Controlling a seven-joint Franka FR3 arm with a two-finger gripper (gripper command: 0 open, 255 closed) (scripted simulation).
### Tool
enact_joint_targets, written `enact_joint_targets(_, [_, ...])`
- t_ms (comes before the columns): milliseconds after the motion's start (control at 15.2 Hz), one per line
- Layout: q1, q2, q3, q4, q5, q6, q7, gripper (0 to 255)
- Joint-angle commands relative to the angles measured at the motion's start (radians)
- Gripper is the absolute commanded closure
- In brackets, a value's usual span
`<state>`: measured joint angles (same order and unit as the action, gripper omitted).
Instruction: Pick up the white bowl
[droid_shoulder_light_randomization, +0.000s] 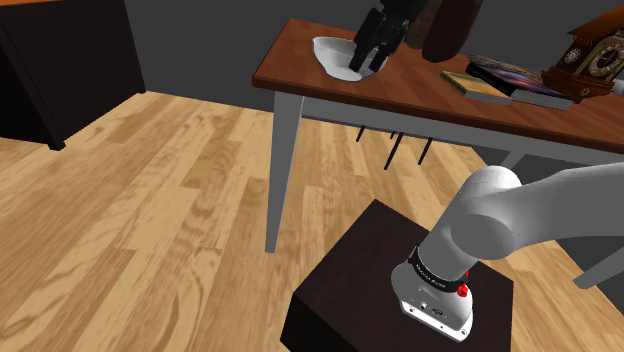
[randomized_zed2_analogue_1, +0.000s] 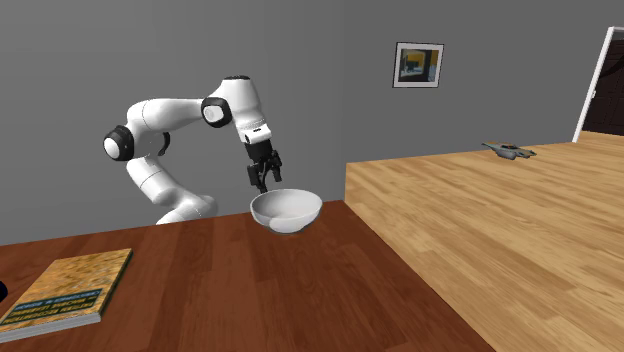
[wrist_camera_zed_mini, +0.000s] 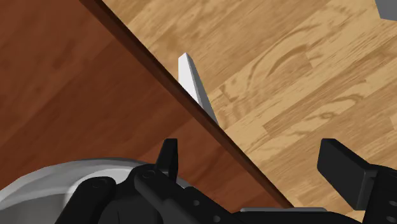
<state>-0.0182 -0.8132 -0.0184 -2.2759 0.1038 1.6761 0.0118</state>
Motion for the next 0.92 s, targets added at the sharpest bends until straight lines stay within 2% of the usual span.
enact_joint_targets(0, [0.000,0.000,0.000,0.000,0.000,0.000,0.000,0])
enact_joint_targets(330, [-0.035,0.276,0.065,0.286,-0.078,-0.096,0.087,0])
enact_joint_targets(594, [-0.058,0.505,0.115,0.553,-0.158,-0.211,0.160,0])
enact_joint_targets(858, [-0.057,0.494,0.115,0.501,-0.159,-0.173,0.164,0])
